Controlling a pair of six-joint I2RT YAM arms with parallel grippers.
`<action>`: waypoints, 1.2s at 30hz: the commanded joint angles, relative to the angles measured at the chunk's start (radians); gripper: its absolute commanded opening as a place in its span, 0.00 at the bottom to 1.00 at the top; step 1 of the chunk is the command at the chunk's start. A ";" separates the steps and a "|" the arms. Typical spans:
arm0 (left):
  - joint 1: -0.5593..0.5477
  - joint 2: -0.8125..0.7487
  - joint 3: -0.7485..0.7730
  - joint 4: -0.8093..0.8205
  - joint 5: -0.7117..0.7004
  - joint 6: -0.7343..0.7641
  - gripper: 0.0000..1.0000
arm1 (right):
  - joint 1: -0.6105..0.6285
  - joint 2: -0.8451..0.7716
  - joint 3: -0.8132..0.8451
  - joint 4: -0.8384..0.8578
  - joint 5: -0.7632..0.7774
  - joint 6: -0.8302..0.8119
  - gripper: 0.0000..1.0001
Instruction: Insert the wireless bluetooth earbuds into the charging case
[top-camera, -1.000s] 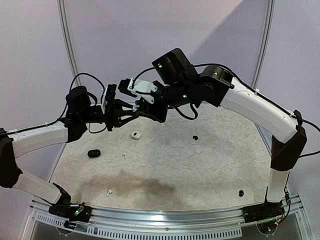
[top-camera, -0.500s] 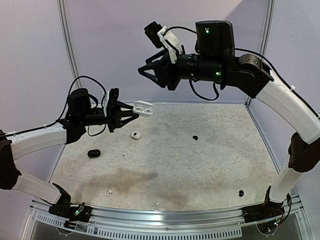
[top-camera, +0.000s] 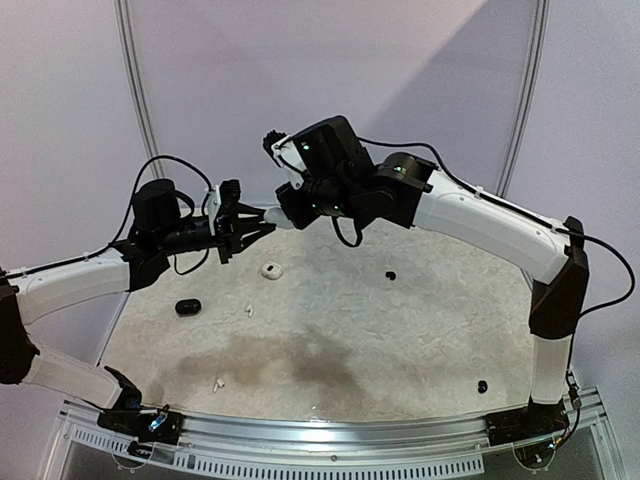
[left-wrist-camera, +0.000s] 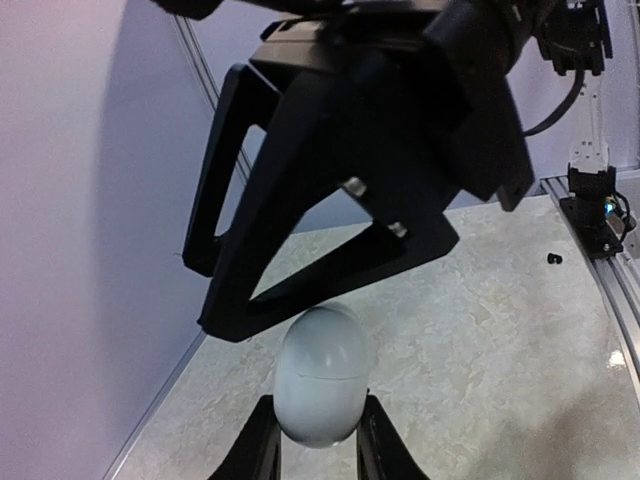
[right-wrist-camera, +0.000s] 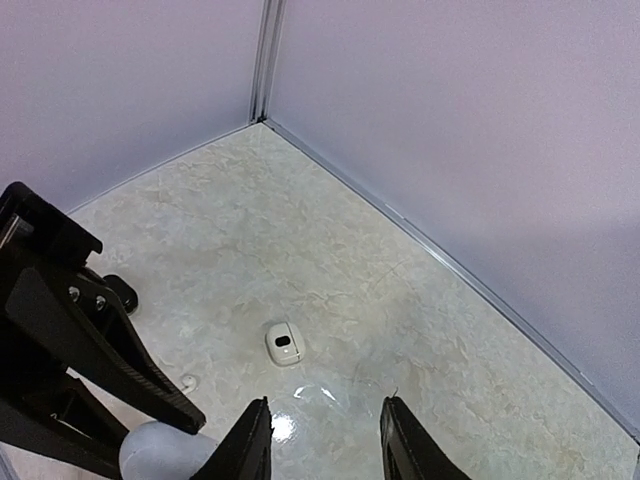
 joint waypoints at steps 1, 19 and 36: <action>-0.004 -0.002 0.012 0.042 -0.025 -0.079 0.00 | 0.015 -0.067 -0.020 -0.044 0.149 0.034 0.38; 0.401 0.500 0.735 -1.116 -0.025 -0.433 0.00 | -0.324 -0.230 -0.425 -0.156 -0.016 0.472 0.54; 0.548 0.949 0.846 -1.065 -0.060 -0.748 0.09 | -0.324 -0.171 -0.438 -0.192 -0.061 0.505 0.57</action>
